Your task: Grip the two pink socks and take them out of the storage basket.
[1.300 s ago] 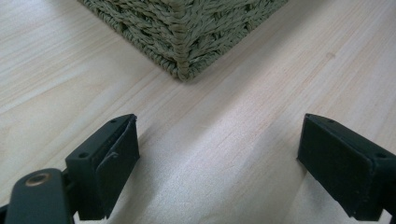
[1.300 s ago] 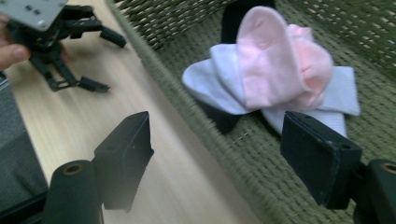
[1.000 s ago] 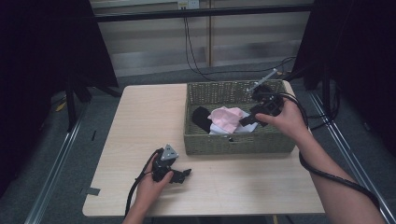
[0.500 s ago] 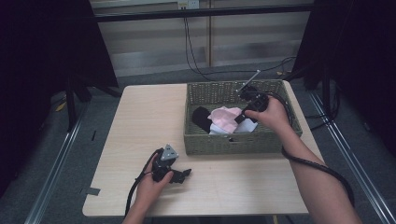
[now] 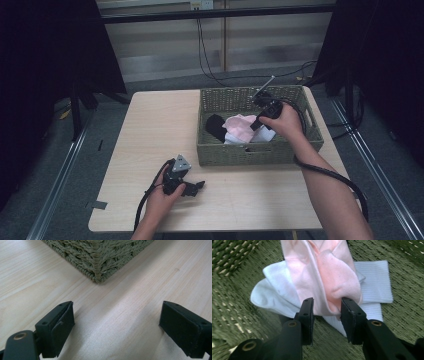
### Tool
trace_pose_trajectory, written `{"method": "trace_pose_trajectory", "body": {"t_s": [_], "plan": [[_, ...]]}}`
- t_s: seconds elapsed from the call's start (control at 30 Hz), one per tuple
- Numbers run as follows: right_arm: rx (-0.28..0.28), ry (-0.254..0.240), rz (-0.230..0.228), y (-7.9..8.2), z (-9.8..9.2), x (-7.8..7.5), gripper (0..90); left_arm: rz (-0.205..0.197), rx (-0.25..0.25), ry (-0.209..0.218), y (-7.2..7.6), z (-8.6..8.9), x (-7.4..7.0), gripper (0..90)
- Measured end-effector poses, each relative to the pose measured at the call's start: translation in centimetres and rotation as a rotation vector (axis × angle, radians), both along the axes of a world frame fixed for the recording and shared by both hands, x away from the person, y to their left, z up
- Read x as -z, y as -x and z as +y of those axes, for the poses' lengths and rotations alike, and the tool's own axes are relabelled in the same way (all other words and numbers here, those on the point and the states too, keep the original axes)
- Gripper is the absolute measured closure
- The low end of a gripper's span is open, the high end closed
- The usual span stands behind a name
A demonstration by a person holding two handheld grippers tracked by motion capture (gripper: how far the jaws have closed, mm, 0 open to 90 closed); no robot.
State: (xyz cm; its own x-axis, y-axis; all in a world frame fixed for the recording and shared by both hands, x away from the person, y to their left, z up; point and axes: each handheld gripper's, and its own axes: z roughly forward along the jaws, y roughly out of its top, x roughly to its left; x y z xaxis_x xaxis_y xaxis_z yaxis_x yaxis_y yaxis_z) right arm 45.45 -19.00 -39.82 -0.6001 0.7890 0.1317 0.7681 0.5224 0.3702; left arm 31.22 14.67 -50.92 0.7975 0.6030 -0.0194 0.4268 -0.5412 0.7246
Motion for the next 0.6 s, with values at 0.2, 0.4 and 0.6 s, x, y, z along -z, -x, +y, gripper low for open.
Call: {"method": "trace_pose_trajectory", "body": {"t_s": [0.2,0.4,0.6], "plan": [[0.002,-0.009,0.014,-0.1,0.1,-0.2,83.8,-0.002,0.001,0.0,0.0,0.0,0.0,12.0],[-0.002,0.009,0.023,0.1,0.4,-0.9,85.5,0.003,0.003,-0.001,0.0,0.0,0.0,12.0],[-0.004,0.015,0.01,0.1,0.4,-1.1,81.7,-0.002,0.0,-0.004,0.0,0.0,0.0,12.0]]}}
